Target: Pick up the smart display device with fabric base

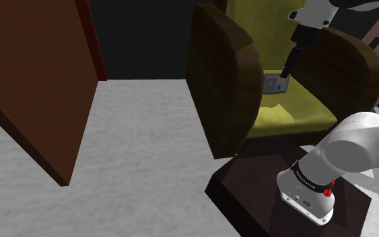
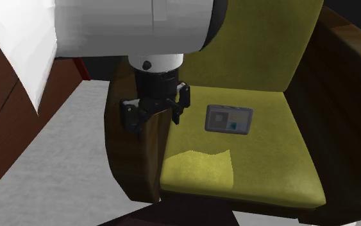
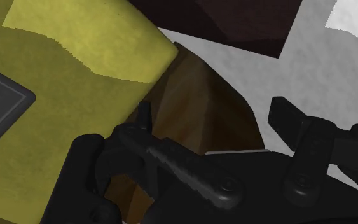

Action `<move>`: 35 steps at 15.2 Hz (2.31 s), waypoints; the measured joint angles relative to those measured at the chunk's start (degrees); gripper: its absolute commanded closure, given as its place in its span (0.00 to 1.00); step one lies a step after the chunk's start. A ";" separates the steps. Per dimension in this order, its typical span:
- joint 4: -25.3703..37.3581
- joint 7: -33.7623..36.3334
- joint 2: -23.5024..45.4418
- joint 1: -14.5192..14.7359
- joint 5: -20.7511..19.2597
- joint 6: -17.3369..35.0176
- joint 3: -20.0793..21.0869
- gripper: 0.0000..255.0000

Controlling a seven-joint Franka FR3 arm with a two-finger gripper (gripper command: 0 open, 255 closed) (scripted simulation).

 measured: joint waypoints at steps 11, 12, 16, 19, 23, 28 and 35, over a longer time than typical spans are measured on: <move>3.36 -31.08 11.29 1.59 -11.73 7.59 -17.50 0.00; 3.94 -33.97 12.97 1.99 -12.35 8.80 -19.12 0.00; 7.84 -45.12 20.39 4.19 -13.12 12.63 -24.97 0.00; 12.45 -54.50 27.88 6.26 -11.62 15.51 -29.71 0.00; 18.26 -67.66 38.48 8.17 -7.03 19.17 -34.73 0.00; 23.57 -78.98 48.34 7.66 -0.90 21.69 -36.65 0.00; 21.28 -80.90 51.38 6.97 1.32 26.20 -36.57 1.00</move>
